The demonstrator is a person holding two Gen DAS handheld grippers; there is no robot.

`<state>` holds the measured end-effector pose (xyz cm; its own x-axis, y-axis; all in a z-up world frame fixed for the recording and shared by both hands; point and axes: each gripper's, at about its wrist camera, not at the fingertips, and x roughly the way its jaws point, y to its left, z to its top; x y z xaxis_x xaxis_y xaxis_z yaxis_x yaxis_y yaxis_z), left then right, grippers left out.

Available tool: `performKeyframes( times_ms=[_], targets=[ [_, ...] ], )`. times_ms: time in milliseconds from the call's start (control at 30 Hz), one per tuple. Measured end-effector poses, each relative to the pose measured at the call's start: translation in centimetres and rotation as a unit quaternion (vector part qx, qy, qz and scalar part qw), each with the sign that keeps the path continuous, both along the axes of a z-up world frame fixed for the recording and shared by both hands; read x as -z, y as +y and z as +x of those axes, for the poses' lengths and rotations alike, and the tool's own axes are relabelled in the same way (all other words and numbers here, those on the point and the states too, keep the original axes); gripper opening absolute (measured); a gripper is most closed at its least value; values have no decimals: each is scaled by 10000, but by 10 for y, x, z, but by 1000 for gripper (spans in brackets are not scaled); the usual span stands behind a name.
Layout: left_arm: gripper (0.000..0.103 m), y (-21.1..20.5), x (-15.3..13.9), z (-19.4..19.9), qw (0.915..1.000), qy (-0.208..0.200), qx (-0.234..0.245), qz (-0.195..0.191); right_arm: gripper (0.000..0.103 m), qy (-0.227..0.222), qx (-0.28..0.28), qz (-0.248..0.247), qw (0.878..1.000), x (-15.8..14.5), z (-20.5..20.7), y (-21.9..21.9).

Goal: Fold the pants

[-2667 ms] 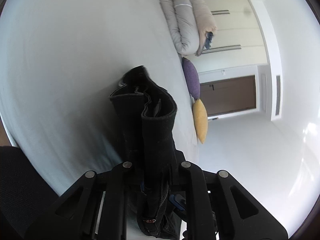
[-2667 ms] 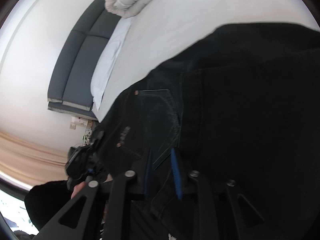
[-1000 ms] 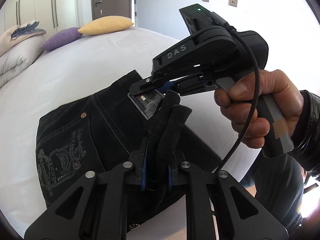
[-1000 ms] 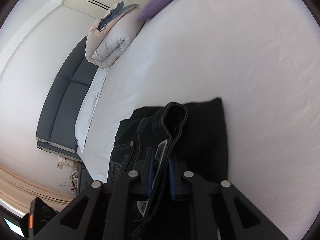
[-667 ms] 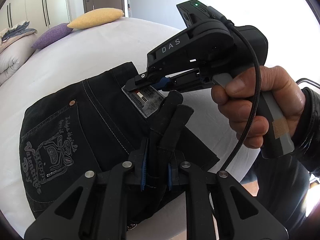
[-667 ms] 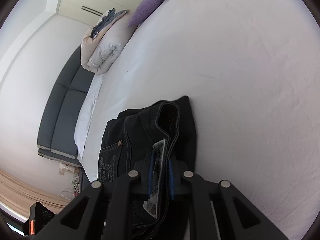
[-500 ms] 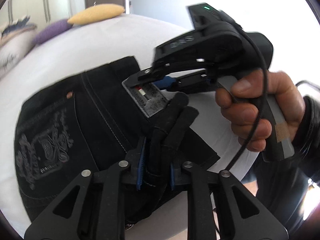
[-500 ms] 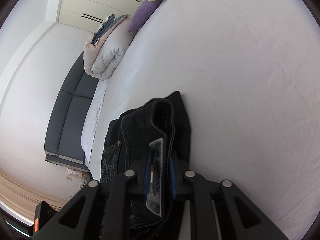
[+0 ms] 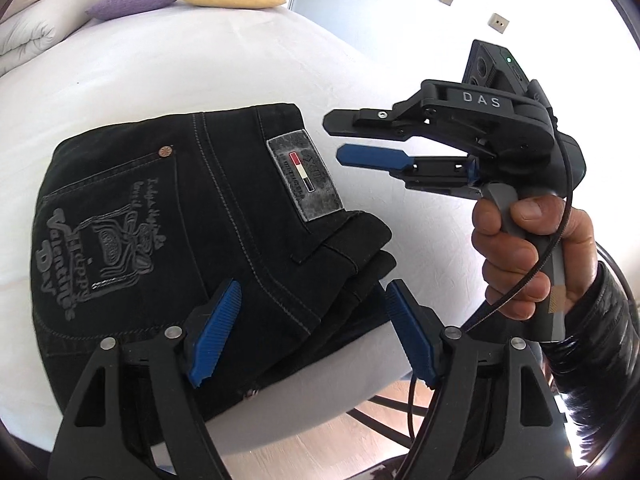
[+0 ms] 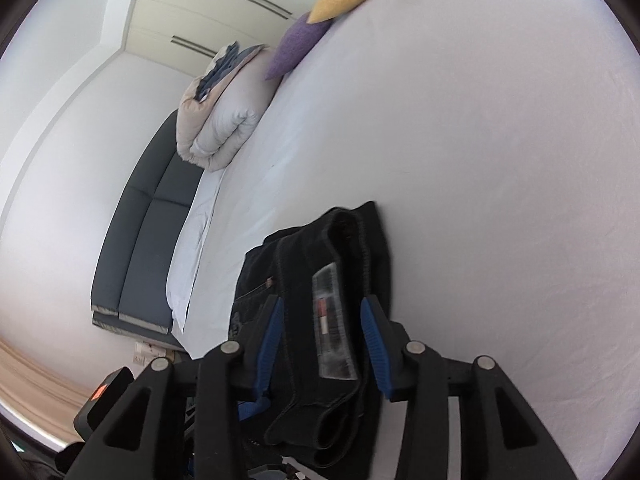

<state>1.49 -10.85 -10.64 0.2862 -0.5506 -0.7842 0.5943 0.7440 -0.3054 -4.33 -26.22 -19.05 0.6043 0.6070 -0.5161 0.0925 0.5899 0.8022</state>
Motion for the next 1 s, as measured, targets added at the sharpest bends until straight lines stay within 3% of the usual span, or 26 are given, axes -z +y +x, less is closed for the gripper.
performKeyframes(
  times_ms=[267, 367, 433, 633, 733, 833, 867, 900, 933, 1000],
  targets=[
    [74, 32, -26, -8, 9996, 44, -254, -100, 33, -36, -248, -9, 9997, 0, 10, 23],
    [74, 43, -39, -6, 9990, 54, -362, -246, 28, 228, -379, -395, 9982, 13, 9, 32],
    [74, 64, -43, -1, 9976, 71, -592, -351, 15, 275, -426, -625, 9968, 20, -1, 37],
    [74, 121, -47, 32, 9906, 115, -1318, -343, 16, -56, -567, -1224, 9908, 21, -46, 51],
    [74, 125, -46, 50, 9899, -77, -1417, -59, 16, -124, -521, -1372, 9891, 19, -65, 53],
    [74, 117, -29, 65, 9905, -10, -1340, 311, 17, -139, -418, -1591, 9863, 17, -79, 53],
    [74, 112, -20, 67, 9908, 71, -1281, 442, 21, -106, -364, -1700, 9847, 17, -83, 53],
    [74, 106, -10, 68, 9900, 129, -1237, 658, 40, 33, -320, -1865, 9819, 19, -86, 54],
    [74, 98, 1, 67, 9873, 93, -1208, 1023, 41, 5, -339, -1885, 9815, 20, -89, 54],
    [78, 92, 6, 62, 9855, -103, -1152, 1238, 41, -44, -318, -1921, 9808, 17, -95, 53]
  ],
)
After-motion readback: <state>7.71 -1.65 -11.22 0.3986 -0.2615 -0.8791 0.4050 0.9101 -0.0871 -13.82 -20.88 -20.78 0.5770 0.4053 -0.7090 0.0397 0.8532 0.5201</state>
